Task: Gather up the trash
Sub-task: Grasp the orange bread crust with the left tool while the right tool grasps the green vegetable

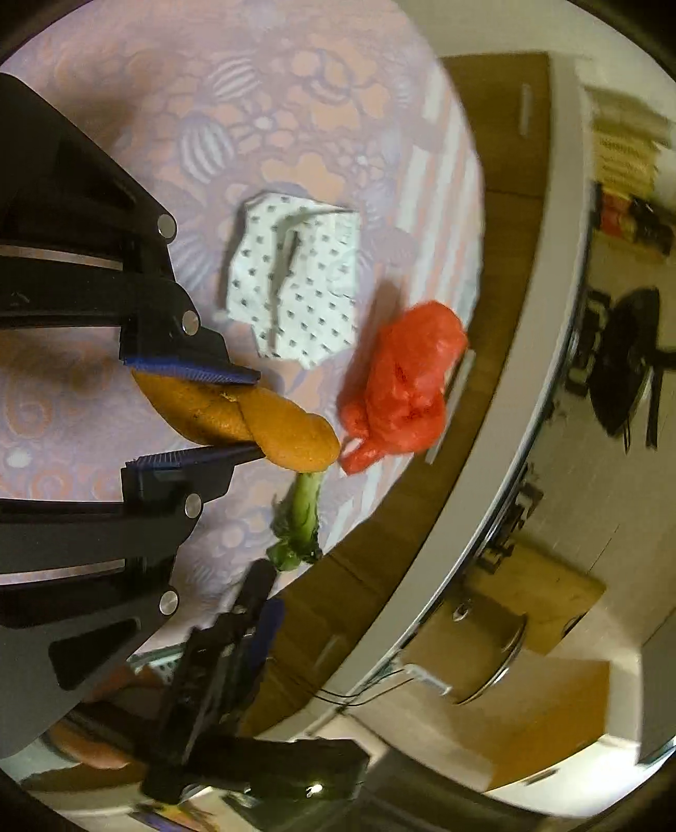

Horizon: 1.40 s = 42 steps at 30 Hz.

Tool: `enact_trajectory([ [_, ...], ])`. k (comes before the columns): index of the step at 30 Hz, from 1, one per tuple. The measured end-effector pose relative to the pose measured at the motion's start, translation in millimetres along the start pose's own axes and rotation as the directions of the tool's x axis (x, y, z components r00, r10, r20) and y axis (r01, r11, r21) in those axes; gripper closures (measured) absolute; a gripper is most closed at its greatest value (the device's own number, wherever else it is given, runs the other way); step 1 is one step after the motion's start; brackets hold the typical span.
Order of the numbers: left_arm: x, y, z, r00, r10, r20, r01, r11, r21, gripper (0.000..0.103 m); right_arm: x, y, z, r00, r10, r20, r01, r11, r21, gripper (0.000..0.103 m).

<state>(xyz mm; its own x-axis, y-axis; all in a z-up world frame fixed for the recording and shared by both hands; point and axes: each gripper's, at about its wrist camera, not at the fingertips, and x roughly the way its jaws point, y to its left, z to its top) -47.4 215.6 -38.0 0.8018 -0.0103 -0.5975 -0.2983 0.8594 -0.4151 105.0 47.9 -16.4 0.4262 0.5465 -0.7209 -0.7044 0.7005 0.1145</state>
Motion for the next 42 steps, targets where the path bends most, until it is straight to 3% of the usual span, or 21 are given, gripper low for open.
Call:
enact_trajectory([
  [8,1.5,-5.0,-3.6,1.000,0.010,0.004,-0.010,1.000,0.030,0.082,47.6,-8.3,15.2,0.997,-0.030,-0.075,0.019,0.990,-0.142,0.026],
  [9,1.1,-3.5,-2.5,1.000,0.006,0.006,-0.006,1.000,0.027,0.081,57.3,-9.1,16.5,0.993,-0.018,-0.115,0.001,0.990,-0.142,0.025],
  [15,0.8,0.7,-1.8,1.000,-0.006,0.000,0.006,1.000,0.012,0.081,68.7,-11.3,30.4,0.993,0.003,-0.114,-0.018,0.991,-0.132,0.025],
  [16,-0.1,0.0,-2.8,1.000,-0.005,0.000,0.005,1.000,0.015,0.081,68.1,-9.3,30.4,0.994,0.002,-0.111,-0.017,0.990,-0.141,0.027],
  [19,0.3,-1.8,-3.0,1.000,-0.004,-0.001,0.004,1.000,0.025,0.081,63.7,-1.3,29.2,0.994,0.034,-0.099,-0.051,0.984,-0.169,0.057],
  [21,0.5,-1.4,-2.1,1.000,-0.005,-0.001,0.005,1.000,0.022,0.080,59.3,5.5,26.3,0.995,0.025,-0.093,-0.042,0.983,-0.179,0.067],
  [24,-0.1,1.1,-1.4,1.000,-0.012,0.002,0.012,1.000,0.006,0.080,47.2,12.6,20.9,0.995,0.020,-0.095,-0.031,0.992,-0.121,0.073],
  [30,-2.2,6.0,-1.8,1.000,-0.024,0.006,0.024,0.999,-0.030,0.080,21.9,32.7,-1.3,0.985,0.019,-0.173,-0.013,0.999,0.033,0.073],
  [37,-6.3,5.9,-3.6,1.000,-0.026,0.018,0.026,0.999,-0.036,0.080,4.3,41.2,-18.7,0.992,0.023,-0.123,-0.017,0.999,0.051,0.072],
  [38,-6.7,5.9,-3.5,1.000,-0.024,0.019,0.025,0.999,-0.036,0.080,4.7,41.0,-18.8,0.992,0.031,-0.122,-0.025,0.999,0.048,0.066],
  [39,-6.6,6.0,-3.3,1.000,-0.023,0.020,0.024,0.999,-0.037,0.080,6.3,41.5,-18.4,0.991,0.038,-0.125,-0.033,0.999,0.040,0.053],
  [42,-5.1,6.9,-1.8,1.000,-0.024,0.019,0.025,0.999,-0.040,0.080,10.2,43.9,-16.2,0.995,0.028,-0.098,-0.027,1.000,0.013,0.047],
])
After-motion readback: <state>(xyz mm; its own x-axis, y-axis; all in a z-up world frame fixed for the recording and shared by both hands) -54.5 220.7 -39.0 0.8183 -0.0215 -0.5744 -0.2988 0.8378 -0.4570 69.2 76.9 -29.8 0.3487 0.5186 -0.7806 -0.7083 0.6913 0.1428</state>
